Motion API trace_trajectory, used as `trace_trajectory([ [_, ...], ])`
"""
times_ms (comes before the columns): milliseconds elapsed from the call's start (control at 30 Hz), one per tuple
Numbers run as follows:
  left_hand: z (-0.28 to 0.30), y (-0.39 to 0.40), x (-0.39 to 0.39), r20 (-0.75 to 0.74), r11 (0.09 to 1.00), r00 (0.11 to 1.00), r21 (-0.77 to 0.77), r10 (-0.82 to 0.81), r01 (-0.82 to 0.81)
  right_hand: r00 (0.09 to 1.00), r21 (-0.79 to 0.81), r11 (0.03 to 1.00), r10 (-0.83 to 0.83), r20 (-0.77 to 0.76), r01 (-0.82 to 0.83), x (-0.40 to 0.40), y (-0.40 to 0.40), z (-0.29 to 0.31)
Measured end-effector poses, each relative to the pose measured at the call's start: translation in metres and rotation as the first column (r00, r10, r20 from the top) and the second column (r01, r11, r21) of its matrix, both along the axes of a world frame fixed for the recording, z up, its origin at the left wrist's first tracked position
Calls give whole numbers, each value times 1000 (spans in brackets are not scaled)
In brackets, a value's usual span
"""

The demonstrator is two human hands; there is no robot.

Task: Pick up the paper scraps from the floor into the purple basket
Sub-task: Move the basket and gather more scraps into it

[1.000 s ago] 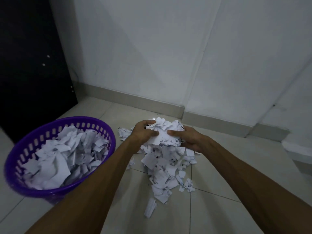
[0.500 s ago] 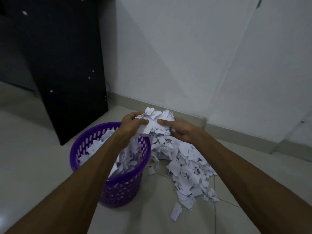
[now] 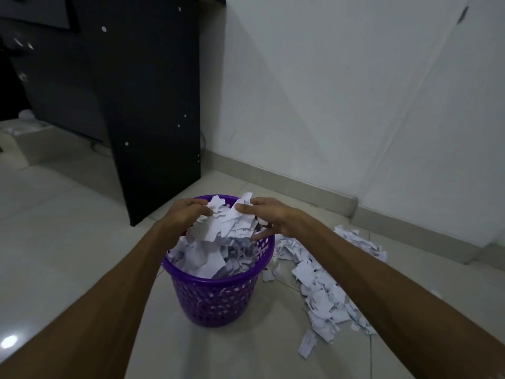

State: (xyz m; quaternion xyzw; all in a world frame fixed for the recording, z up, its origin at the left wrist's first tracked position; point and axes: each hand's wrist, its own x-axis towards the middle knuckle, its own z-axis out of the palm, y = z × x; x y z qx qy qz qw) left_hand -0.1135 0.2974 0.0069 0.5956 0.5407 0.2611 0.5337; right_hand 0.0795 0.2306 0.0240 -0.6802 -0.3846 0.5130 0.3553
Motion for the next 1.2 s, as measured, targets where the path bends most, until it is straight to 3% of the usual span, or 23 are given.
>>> trace_trajectory([
  [100, -3, 2, -5, 21, 1000, 1000, 9, 12, -12, 988, 30, 999, 15, 154, -20, 9, -7, 11],
  [200, -3, 2, -6, 41, 999, 999, 38, 24, -25, 985, 101, 993, -80, 151, 65, 22, -9, 17],
  [367, -4, 4, -4, 73, 998, 996, 30, 60, -62, 949, 124, 956, -237, -207, 266, 34, -8, 13],
  [500, -1, 0, 3, 243, 992, 964, -83, 109, -91, 828, 46, 970, -178, -531, 238, 26, -5, 12],
  [567, -1, -2, 5, 355, 982, 927, -177, 118, -57, 803, 38, 983, -125, -582, 180, 18, 0, 12],
  [633, -3, -1, 6, 362, 982, 925, -185, 113, -48, 844, 41, 994, -65, -532, 103, 10, 4, 9],
  [833, -15, 3, 2, 49, 999, 999, -31, -18, 19, 924, -29, 998, 41, -381, -56, -11, 10, -13],
  [1200, -35, 11, -7, 24, 993, 993, 3, 120, -120, 970, -222, 963, 102, -221, -152, -45, 14, -59],
])
